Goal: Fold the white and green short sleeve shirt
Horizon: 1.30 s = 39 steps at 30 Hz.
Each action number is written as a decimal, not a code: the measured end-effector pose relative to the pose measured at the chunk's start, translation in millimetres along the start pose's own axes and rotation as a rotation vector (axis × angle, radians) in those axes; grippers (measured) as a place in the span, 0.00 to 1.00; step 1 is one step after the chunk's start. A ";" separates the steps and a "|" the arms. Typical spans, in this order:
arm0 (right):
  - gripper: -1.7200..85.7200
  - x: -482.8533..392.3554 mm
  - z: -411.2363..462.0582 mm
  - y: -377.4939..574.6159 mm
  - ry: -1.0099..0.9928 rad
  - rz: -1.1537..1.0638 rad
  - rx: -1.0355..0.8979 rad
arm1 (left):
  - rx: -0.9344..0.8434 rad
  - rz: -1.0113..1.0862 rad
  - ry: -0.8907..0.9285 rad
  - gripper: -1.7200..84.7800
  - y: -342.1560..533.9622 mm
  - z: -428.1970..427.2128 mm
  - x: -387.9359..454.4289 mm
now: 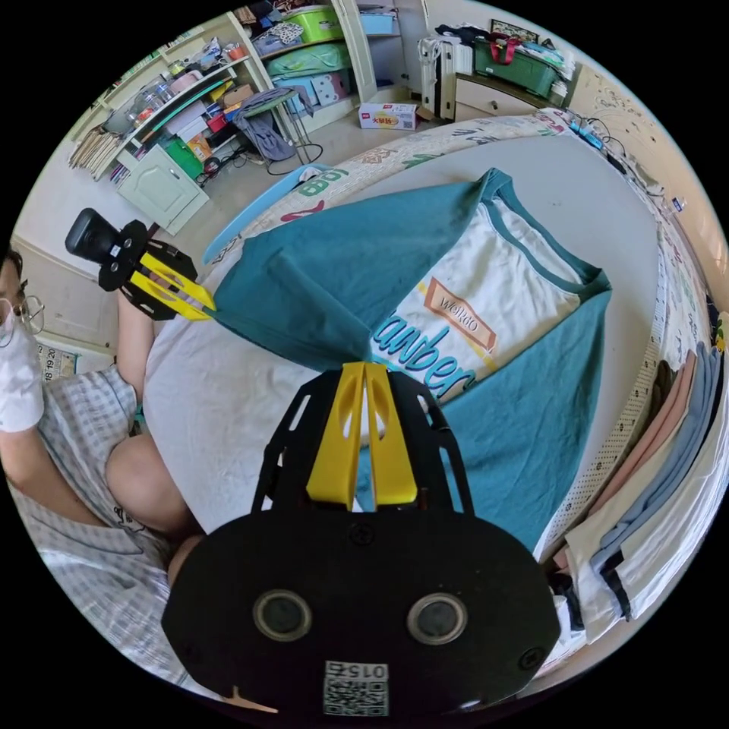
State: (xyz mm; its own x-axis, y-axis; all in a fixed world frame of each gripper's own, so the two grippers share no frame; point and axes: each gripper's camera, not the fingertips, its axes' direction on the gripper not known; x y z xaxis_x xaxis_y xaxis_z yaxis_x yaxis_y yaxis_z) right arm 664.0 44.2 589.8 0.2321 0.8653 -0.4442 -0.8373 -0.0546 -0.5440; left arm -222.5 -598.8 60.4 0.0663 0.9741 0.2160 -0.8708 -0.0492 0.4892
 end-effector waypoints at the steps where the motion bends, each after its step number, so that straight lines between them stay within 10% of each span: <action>1: 0.01 -2.5 3.8 6.3 -0.014 -0.007 -0.013 | -0.011 0.004 0.006 0.03 1.3 1.5 1.1; 27: 0.02 -99.8 101.0 201.6 -0.109 0.005 0.027 | -0.053 -0.006 0.039 0.03 64.1 26.8 43.3; 33: 0.03 -174.1 84.3 369.0 -0.115 0.150 0.368 | -0.049 -0.031 0.050 0.04 84.7 31.1 67.1; 39: 0.06 -319.5 84.6 598.9 0.342 0.361 0.833 | 0.233 -0.384 -0.126 0.10 111.0 -0.9 131.1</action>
State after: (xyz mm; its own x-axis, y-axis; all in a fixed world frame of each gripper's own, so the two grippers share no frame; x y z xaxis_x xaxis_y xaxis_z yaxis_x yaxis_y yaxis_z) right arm 46.5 -222.8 466.2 -0.0863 0.6667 -0.7404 -0.9381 0.1959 0.2857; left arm -311.0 -476.4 142.3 0.4334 0.8980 0.0761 -0.6402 0.2474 0.7273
